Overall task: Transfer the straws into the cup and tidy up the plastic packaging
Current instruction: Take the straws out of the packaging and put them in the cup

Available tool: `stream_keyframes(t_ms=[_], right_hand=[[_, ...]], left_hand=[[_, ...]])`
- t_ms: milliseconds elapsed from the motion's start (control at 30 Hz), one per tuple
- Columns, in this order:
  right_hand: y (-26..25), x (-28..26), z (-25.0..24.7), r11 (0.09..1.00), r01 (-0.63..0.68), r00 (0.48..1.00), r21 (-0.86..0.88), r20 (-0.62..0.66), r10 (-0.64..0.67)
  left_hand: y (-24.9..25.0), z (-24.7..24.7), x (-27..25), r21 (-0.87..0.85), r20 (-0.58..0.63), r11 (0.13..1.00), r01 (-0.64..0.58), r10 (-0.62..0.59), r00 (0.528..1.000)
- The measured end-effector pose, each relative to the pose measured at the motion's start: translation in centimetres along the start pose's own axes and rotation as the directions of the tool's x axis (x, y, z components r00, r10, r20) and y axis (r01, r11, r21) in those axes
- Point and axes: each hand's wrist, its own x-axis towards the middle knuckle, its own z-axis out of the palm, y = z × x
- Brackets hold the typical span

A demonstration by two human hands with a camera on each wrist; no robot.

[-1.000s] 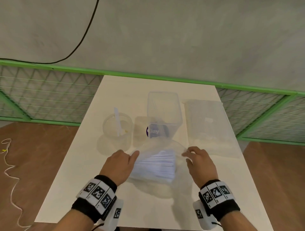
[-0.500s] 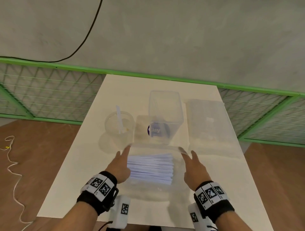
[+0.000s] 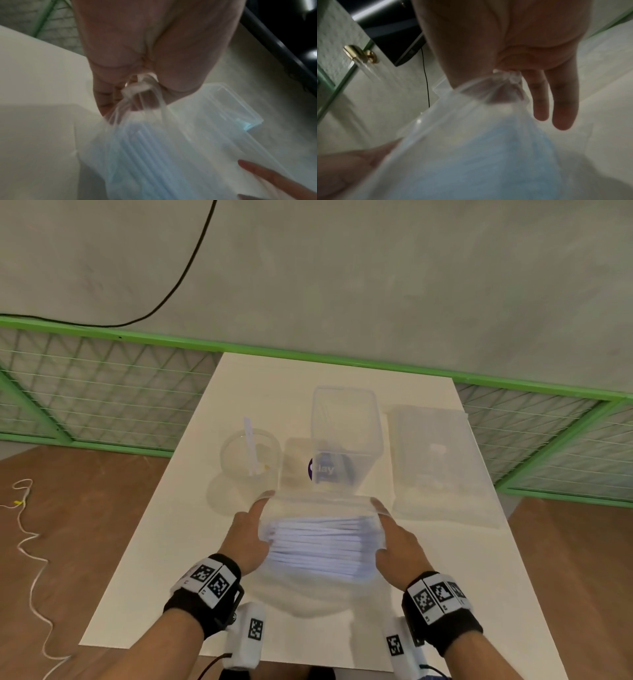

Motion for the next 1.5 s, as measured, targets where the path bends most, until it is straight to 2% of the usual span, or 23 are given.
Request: stream_keyframes(t_ms=[100, 233, 367, 533, 600, 667, 767, 833, 900, 967, 1067, 1100, 1200, 1233, 1300, 1367, 1400, 1500], right_hand=[[0.6, 0.4, 0.5, 1.0, -0.013, 1.0, -0.001, -0.005, 0.013], [1.1, 0.9, 2.0, 0.997, 0.018, 0.999, 0.075, 0.049, -0.021], [1.8, 1.5, 2.1, 0.996, -0.049, 0.994, 0.079, 0.097, 0.042], [1.7, 1.2, 1.2, 0.998, -0.032, 0.995, 0.05, 0.096, 0.027], [1.6, 0.8, 0.4, 1.0, -0.019, 1.0, -0.004, 0.002, 0.019], [1.9, 0.5, -0.3, 0.988, -0.02, 0.992, -0.15, -0.123, 0.001], [2.0, 0.3, -0.9, 0.928, -0.12, 0.978, -0.353, -0.205, 0.049], [1.6, 0.4, -1.2, 0.921, -0.087, 0.974, -0.379, -0.228, -0.002], [1.3, 0.7, -1.3, 0.926, -0.009, 0.979, -0.378, -0.19, -0.068], [0.8, 0.6, -1.7, 0.943, 0.047, 0.985, -0.329, -0.14, -0.098], [0.3, -0.1, -2.4, 0.947, 0.092, 0.974, -0.307, -0.171, -0.15], [0.4, -0.5, -2.4, 0.943, 0.088, 0.98, -0.321, -0.142, -0.14], [0.4, -1.6, -1.4, 0.911, 0.032, 0.996, -0.412, 0.087, 0.004], [0.4, -1.7, -1.1, 0.912, 0.029, 0.994, -0.409, 0.105, 0.015], [0.1, -1.2, -1.4, 0.924, 0.059, 0.998, -0.378, -0.004, -0.065], [0.2, -1.0, -1.8, 0.933, 0.037, 0.99, -0.359, -0.111, -0.082], [0.2, -1.3, -1.6, 0.929, 0.021, 0.992, -0.369, -0.109, -0.066], [0.2, -2.2, -0.2, 0.924, -0.003, 0.998, -0.383, 0.057, 0.027]], left_hand=[[-0.3, 0.0, 0.3, 0.079, 0.069, 0.997, -0.004, -0.002, 0.998], [0.3, 0.4, 0.2, 0.015, 0.161, 1.0, 0.017, -0.02, 0.987], [-0.2, 0.3, 0.5, -0.04, 0.177, 0.999, -0.011, 0.018, 0.984], [0.0, -0.2, 0.3, -0.022, 0.161, 1.0, -0.021, 0.024, 0.987], [0.1, -0.4, 0.2, -0.006, 0.146, 0.999, -0.047, 0.047, 0.988], [0.1, -0.8, 0.3, 0.035, 0.122, 0.996, -0.085, 0.08, 0.989], [0.4, -1.0, 0.4, 0.187, 0.123, 0.98, -0.068, 0.045, 0.991], [1.2, -0.9, 0.4, 0.328, 0.114, 0.943, -0.064, 0.028, 0.993], [2.0, -0.7, 0.3, 0.419, 0.112, 0.905, -0.075, 0.03, 0.993], [2.9, -0.3, -0.1, 0.435, 0.124, 0.895, -0.097, 0.047, 0.991], [3.4, -0.2, -0.6, 0.453, 0.125, 0.881, -0.138, 0.09, 0.988], [3.3, -0.1, -0.8, 0.47, 0.124, 0.872, -0.139, 0.091, 0.988], [2.9, 0.1, -1.4, 0.522, 0.152, 0.848, -0.089, 0.01, 0.988], [3.0, 0.1, -1.6, 0.521, 0.161, 0.85, -0.079, -0.007, 0.987], [3.6, -0.3, -1.8, 0.507, 0.141, 0.857, -0.095, 0.026, 0.99], [3.7, -0.4, -2.1, 0.506, 0.102, 0.855, -0.116, 0.074, 0.992], [3.4, -0.3, -2.3, 0.524, 0.098, 0.844, -0.116, 0.075, 0.992], [2.0, 0.4, -2.3, 0.531, 0.113, 0.839, -0.115, 0.064, 0.992]])
